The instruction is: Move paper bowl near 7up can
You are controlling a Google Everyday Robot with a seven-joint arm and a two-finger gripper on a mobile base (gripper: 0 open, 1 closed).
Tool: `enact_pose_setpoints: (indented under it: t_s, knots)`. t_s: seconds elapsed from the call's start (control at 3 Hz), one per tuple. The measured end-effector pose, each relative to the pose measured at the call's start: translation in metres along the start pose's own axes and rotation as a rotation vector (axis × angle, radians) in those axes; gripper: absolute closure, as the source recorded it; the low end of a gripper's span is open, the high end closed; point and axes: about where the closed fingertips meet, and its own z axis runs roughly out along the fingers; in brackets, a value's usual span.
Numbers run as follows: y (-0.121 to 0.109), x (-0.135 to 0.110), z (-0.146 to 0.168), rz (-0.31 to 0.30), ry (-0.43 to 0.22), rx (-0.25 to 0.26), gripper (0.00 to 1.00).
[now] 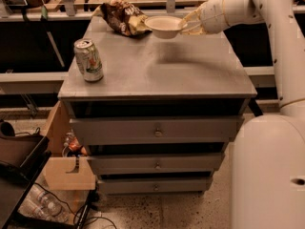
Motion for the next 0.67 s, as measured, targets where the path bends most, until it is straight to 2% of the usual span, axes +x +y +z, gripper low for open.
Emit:
enact_pose_setpoints:
  t_s: [0.33,0.67]
  knots:
    - [-0.009,-0.029,0.018,-0.052,-0.117,0.018,1.0]
    - [-0.012,-0.055,0.031,-0.108,-0.194,0.012,1.0]
